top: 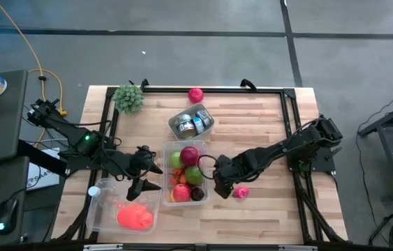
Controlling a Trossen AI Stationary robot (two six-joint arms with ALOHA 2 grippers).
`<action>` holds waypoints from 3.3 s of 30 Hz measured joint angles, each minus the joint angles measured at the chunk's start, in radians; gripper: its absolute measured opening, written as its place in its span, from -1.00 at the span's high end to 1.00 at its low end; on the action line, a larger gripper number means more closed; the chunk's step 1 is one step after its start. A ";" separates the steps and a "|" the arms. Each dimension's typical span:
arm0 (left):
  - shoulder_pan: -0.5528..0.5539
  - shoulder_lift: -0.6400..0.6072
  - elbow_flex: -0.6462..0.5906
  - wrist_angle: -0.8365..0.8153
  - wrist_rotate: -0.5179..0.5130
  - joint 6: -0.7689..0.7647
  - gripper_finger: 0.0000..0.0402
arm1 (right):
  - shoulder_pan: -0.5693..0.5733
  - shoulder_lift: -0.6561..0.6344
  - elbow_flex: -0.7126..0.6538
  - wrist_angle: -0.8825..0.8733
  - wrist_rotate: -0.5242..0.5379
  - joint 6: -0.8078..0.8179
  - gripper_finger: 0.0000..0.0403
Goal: Pick & Place Food Item
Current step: Put the red dragon fruit into the right transparent bin
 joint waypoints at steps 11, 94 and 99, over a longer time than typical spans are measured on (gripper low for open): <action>0.000 0.000 0.000 0.000 0.000 0.000 -0.40 | 0.034 0.000 0.000 -0.028 -0.060 -0.337 -0.94; 0.000 0.000 0.000 0.003 0.000 0.000 -0.40 | 0.156 0.074 -0.369 0.326 0.012 -0.655 0.25; 0.000 0.000 0.000 0.003 0.000 0.000 -0.40 | 0.156 0.071 -0.311 0.154 0.000 -0.571 0.26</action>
